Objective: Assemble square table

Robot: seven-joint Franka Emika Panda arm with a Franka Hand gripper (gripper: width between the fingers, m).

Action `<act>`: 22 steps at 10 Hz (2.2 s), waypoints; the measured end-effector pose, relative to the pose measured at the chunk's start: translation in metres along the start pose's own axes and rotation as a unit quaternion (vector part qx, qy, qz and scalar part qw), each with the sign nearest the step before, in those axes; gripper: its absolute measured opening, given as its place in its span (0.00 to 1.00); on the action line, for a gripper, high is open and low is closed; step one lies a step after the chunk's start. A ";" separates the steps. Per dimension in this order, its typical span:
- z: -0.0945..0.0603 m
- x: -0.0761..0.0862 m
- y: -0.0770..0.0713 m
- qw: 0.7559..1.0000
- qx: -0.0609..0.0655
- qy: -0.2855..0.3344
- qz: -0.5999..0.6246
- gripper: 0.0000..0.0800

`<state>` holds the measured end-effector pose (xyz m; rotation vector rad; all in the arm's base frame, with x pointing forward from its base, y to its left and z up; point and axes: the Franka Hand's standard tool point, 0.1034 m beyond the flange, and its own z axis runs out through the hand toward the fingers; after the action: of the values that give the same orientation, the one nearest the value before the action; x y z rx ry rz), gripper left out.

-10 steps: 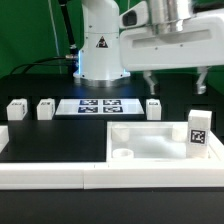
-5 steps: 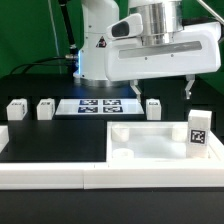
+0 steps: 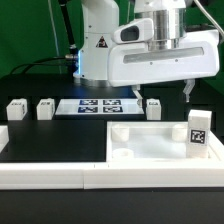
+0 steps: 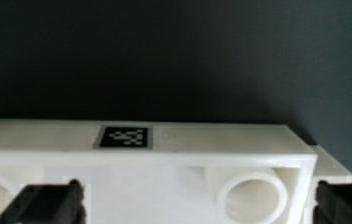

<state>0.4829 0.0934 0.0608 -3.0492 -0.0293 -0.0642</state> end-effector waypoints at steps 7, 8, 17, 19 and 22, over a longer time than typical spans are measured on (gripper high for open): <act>0.017 -0.055 -0.015 0.972 0.014 -0.227 0.055 0.81; 0.018 -0.053 -0.014 0.964 0.018 -0.260 0.059 0.81; 0.038 -0.090 -0.006 0.862 0.012 -0.499 0.095 0.81; 0.043 -0.096 -0.004 0.859 0.005 -0.501 0.107 0.81; 0.053 -0.116 -0.008 0.860 -0.003 -0.498 0.109 0.81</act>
Offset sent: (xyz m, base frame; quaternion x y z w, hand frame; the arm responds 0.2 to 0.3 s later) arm -0.0383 0.0155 -0.0152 0.0106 -0.2484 0.0824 0.9651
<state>0.3689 0.1040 0.0040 -2.6785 0.2387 1.4885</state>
